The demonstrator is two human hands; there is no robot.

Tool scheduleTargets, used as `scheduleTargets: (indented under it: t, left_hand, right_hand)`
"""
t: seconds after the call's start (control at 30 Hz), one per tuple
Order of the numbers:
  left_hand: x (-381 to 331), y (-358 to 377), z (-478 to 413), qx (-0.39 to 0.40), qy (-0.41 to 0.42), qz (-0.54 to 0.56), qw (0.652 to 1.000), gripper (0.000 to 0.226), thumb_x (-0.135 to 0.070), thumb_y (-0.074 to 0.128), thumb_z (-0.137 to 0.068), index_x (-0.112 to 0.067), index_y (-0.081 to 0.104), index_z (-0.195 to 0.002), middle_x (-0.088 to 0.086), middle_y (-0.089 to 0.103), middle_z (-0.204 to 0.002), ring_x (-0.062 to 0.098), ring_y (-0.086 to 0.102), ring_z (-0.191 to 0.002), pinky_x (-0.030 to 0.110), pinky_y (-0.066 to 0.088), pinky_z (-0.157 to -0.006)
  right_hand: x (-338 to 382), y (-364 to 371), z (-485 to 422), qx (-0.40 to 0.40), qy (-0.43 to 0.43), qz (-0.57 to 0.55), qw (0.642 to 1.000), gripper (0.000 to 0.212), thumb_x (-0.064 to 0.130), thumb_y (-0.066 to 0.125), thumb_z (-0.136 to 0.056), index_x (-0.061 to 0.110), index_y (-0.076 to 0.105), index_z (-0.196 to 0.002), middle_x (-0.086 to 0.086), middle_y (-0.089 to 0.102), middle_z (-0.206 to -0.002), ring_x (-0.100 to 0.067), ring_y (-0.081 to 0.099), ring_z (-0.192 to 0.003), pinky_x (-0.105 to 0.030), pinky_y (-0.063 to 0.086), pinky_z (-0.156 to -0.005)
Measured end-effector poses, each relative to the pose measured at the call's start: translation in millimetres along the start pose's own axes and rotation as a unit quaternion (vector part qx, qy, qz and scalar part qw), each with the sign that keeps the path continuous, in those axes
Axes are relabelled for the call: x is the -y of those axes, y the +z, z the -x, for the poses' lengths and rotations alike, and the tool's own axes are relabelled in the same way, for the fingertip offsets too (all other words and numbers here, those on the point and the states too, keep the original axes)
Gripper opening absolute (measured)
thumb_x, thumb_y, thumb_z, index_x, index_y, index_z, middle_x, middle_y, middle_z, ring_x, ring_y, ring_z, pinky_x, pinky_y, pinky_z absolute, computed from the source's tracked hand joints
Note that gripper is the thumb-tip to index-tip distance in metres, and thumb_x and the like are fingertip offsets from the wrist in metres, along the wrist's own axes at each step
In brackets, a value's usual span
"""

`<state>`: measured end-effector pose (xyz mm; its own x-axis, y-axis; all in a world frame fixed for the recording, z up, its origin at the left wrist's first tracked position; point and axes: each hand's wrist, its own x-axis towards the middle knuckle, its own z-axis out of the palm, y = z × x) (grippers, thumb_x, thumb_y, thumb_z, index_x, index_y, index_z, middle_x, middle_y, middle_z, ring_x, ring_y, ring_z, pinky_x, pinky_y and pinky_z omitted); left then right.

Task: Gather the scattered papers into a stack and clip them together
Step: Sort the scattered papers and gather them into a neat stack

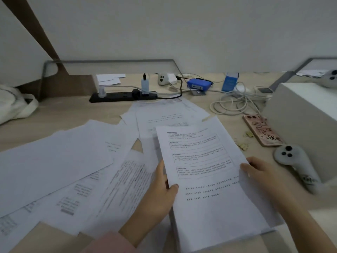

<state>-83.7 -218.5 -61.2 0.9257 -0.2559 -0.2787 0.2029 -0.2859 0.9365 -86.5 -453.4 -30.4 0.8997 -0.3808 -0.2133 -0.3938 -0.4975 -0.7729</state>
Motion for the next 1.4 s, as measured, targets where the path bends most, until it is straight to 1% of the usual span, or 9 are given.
scheduleTargets:
  t: [0.17,0.37,0.47,0.57,0.63,0.87,1.07,1.27,1.4]
  left_hand:
    - [13.5,7.3,-6.9,0.007,-0.046,-0.119,0.992,0.072,-0.039,0.047,-0.087,-0.045,0.004,-0.144,-0.014,0.046,-0.14,0.015,0.052,-0.121,0.041,0.04,-0.105]
    - [25.1,4.4,-16.4,-0.015,-0.038,-0.151,0.988,0.076,-0.061,0.041,-0.068,-0.045,0.021,-0.14,-0.006,0.046,-0.139,0.022,0.055,-0.117,0.044,0.045,-0.1]
    - [16.7,3.3,-13.9,-0.009,-0.034,-0.179,0.983,0.068,-0.054,0.045,-0.078,-0.034,0.027,-0.14,-0.005,0.048,-0.128,0.018,0.057,-0.105,0.04,0.047,-0.096]
    - [13.6,-3.7,-10.5,-0.03,-0.009,-0.206,0.978,0.039,-0.035,0.047,-0.092,-0.025,0.041,-0.129,-0.012,0.041,-0.104,0.006,0.052,-0.084,0.029,0.046,-0.09]
    - [12.1,-11.8,-7.7,-0.058,0.009,-0.225,0.973,0.035,-0.032,0.046,-0.093,-0.027,0.041,-0.127,-0.013,0.038,-0.11,0.004,0.049,-0.09,0.025,0.042,-0.089]
    - [28.8,-74.0,8.8,-0.162,0.074,-0.167,0.97,0.03,-0.024,0.054,-0.09,-0.029,0.048,-0.12,-0.014,0.038,-0.12,0.004,0.041,-0.119,0.021,0.032,-0.098]
    - [56.7,-148.6,42.1,-0.23,0.045,-0.132,0.963,0.023,-0.017,0.053,-0.091,-0.025,0.053,-0.112,-0.013,0.05,-0.112,0.007,0.047,-0.108,0.0,0.036,-0.073]
    - [103.6,-210.3,85.8,-0.381,-0.016,-0.242,0.892,0.041,-0.017,0.062,-0.084,-0.012,0.053,-0.124,0.002,0.044,-0.129,0.023,0.037,-0.128,0.023,0.025,-0.099]
    - [131.6,-242.1,115.7,-0.443,-0.123,-0.249,0.852,0.071,-0.04,0.068,-0.078,-0.011,0.041,-0.137,0.014,0.026,-0.151,0.028,0.018,-0.142,0.04,0.016,-0.115]
  right_hand:
    - [-19.9,7.9,-6.5,-0.015,0.021,0.039,0.999,0.018,0.01,0.042,-0.088,0.014,0.059,-0.083,-0.006,0.065,-0.081,-0.016,0.055,-0.069,-0.027,0.037,-0.054]
    - [-24.0,14.9,-10.8,-0.043,-0.004,0.03,0.999,0.017,0.01,0.043,-0.092,0.015,0.053,-0.104,0.006,0.059,-0.076,-0.008,0.052,-0.068,-0.025,0.036,-0.052]
    - [-26.1,17.7,-10.0,-0.044,-0.002,0.031,0.999,0.034,0.01,0.047,-0.09,0.018,0.044,-0.123,0.003,0.058,-0.089,-0.017,0.056,-0.078,-0.03,0.039,-0.059]
    - [-28.2,19.7,-6.3,-0.091,-0.031,0.13,0.987,0.045,0.01,0.056,-0.085,0.014,0.045,-0.128,-0.012,0.051,-0.117,-0.029,0.051,-0.102,-0.036,0.042,-0.079]
    - [-23.2,20.2,-4.3,-0.112,-0.062,0.17,0.977,0.045,0.011,0.06,-0.084,0.012,0.048,-0.127,-0.016,0.046,-0.125,-0.032,0.046,-0.113,-0.04,0.04,-0.091]
    - [41.5,73.7,2.4,0.004,-0.208,0.157,0.966,0.043,0.018,0.057,-0.089,0.018,0.044,-0.129,-0.006,0.043,-0.131,-0.021,0.046,-0.116,-0.025,0.039,-0.086]
    - [100.1,159.9,20.2,0.131,-0.35,0.21,0.904,0.053,0.032,0.053,-0.091,0.02,0.032,-0.139,-0.001,0.035,-0.141,-0.017,0.042,-0.124,-0.025,0.038,-0.093]
    - [142.5,246.6,36.9,0.216,-0.457,0.228,0.832,0.055,0.042,0.047,-0.092,0.016,0.035,-0.139,-0.002,0.036,-0.144,-0.019,0.041,-0.127,-0.027,0.035,-0.1]
    - [162.5,287.0,42.8,0.247,-0.485,0.289,0.788,0.066,0.05,0.049,-0.088,0.017,0.03,-0.142,-0.004,0.025,-0.152,-0.022,0.031,-0.135,-0.031,0.028,-0.107]
